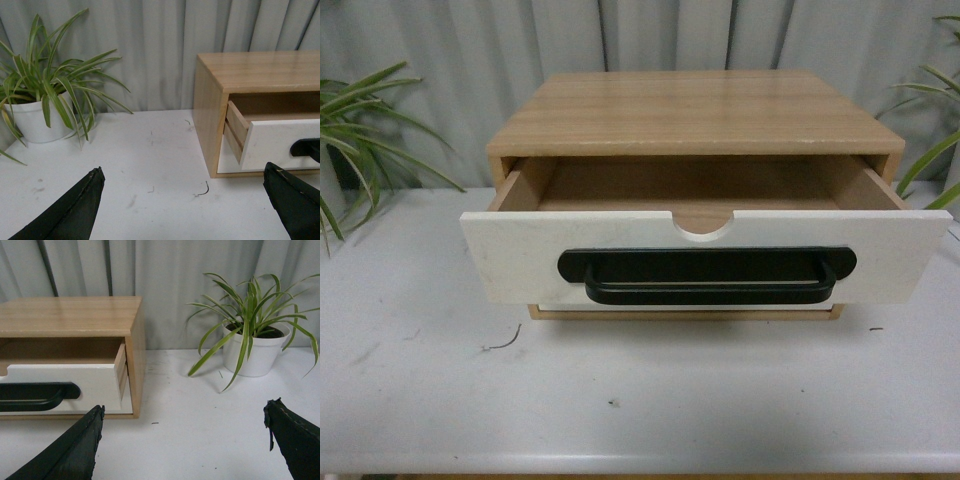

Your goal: Close drawer sideways

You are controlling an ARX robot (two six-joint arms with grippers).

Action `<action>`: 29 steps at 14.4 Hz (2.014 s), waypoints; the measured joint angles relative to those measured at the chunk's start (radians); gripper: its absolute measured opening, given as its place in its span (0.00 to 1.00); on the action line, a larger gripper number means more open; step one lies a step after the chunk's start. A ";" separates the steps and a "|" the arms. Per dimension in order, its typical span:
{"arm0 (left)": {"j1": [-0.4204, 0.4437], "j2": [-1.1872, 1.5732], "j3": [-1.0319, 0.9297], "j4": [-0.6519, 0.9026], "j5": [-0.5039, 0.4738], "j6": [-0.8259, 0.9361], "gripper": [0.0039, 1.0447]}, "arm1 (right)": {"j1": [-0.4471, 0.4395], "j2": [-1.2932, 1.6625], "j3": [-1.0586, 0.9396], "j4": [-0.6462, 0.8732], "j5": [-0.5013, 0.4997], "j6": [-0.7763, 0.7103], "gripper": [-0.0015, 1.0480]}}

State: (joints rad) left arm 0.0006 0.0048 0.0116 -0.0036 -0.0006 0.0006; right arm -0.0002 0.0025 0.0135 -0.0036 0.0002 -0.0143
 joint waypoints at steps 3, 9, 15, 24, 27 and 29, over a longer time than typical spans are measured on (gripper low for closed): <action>0.000 0.000 0.000 0.000 0.000 0.000 0.94 | 0.000 0.000 0.000 0.000 0.000 0.000 0.94; 0.000 0.000 0.000 0.000 0.000 0.000 0.94 | 0.000 0.000 0.000 0.000 0.000 0.000 0.94; 0.000 0.000 0.000 0.000 0.000 0.000 0.94 | 0.000 0.000 0.000 0.000 0.000 0.000 0.94; -0.095 0.692 0.335 0.259 -0.458 -0.138 0.94 | -0.035 0.714 0.285 0.479 -0.185 0.045 0.94; -0.130 1.067 0.571 0.310 -0.259 0.274 0.94 | 0.050 1.040 0.490 0.634 -0.294 -0.247 0.94; -0.158 1.216 0.782 0.079 -0.111 0.643 0.94 | 0.072 1.165 0.594 0.573 -0.444 -0.634 0.94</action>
State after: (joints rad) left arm -0.1577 1.2209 0.7937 0.0757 -0.1120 0.6434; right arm 0.0723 1.1675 0.6075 0.5694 -0.4442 -0.6479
